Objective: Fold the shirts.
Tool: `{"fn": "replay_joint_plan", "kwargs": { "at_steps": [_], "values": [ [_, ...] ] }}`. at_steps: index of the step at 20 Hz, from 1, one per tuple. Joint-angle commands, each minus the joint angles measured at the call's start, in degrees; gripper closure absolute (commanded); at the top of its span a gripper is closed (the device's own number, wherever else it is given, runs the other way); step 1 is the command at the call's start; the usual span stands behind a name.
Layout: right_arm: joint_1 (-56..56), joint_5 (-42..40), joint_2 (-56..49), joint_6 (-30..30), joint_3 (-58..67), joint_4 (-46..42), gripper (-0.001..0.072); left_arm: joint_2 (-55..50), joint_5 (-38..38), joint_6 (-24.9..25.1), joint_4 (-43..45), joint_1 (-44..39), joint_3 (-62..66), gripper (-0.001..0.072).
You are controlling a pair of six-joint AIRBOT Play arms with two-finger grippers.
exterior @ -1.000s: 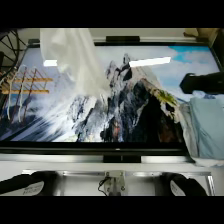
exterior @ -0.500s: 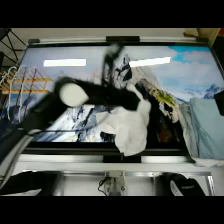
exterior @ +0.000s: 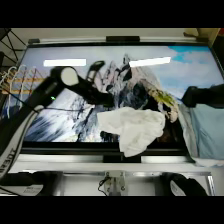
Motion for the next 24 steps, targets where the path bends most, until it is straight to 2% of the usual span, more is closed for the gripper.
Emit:
{"fn": "replay_joint_plan", "kwargs": {
  "at_steps": [1, 3, 8, 11, 14, 15, 16, 17, 18, 20, 23, 24],
  "values": [
    [0.0, -1.7, -9.1, -3.5, -5.4, 2.6, 0.003, 0.0, -14.3, 1.2, 3.8, 12.0, -3.7, 0.0011],
    [0.0, -3.7, -14.2, -4.5, -8.0, 2.7, 0.003, 0.0, -10.8, 1.2, 1.8, 13.0, -10.3, 0.0011],
    [0.0, -6.4, -24.4, -4.9, -8.5, 7.1, 0.003, -1.0, 6.6, 2.5, -11.8, 7.6, -25.2, 0.0012],
    [0.0, -7.7, -26.4, -5.7, -8.5, 7.4, 0.003, -4.0, 9.7, 2.4, -12.7, 3.9, -26.1, 0.0011],
    [0.0, -7.5, -26.8, -12.4, -8.7, 11.7, 0.003, -5.4, 14.8, 1.8, -13.9, 2.0, -26.1, 0.0013],
    [0.0, -7.6, -26.9, -13.1, -8.7, 12.9, 0.0029, -5.8, 15.8, 1.9, -14.8, 1.7, -26.1, 0.0015],
    [0.2, -8.0, -27.1, -13.0, -8.7, 13.4, 0.0029, -6.3, 16.4, 1.8, -15.6, 1.6, -26.1, 0.0089],
    [0.4, -8.7, -27.5, -13.1, -8.8, 13.4, 0.0029, -6.9, 16.8, 1.9, -16.2, 1.5, -26.1, 0.0132],
    [1.0, -9.1, -27.8, -13.3, -8.8, 13.3, 0.0029, -7.3, 17.2, 1.8, -16.5, 1.5, -26.1, 0.0146],
    [2.7, -9.3, -29.4, -13.6, -8.8, 13.3, 0.0029, -7.6, 17.9, 1.8, -16.7, 1.5, -26.1, 0.0241],
    [5.8, -10.8, -32.2, -12.6, -8.8, 13.1, 0.0031, -7.6, 18.3, 2.1, -16.7, 1.6, -26.1, 0.0529],
    [6.5, -11.9, -32.9, -11.9, -8.8, 13.1, 0.0105, -7.5, 18.1, 3.1, -16.7, 1.7, -26.1, 0.0628]
  ]
}}
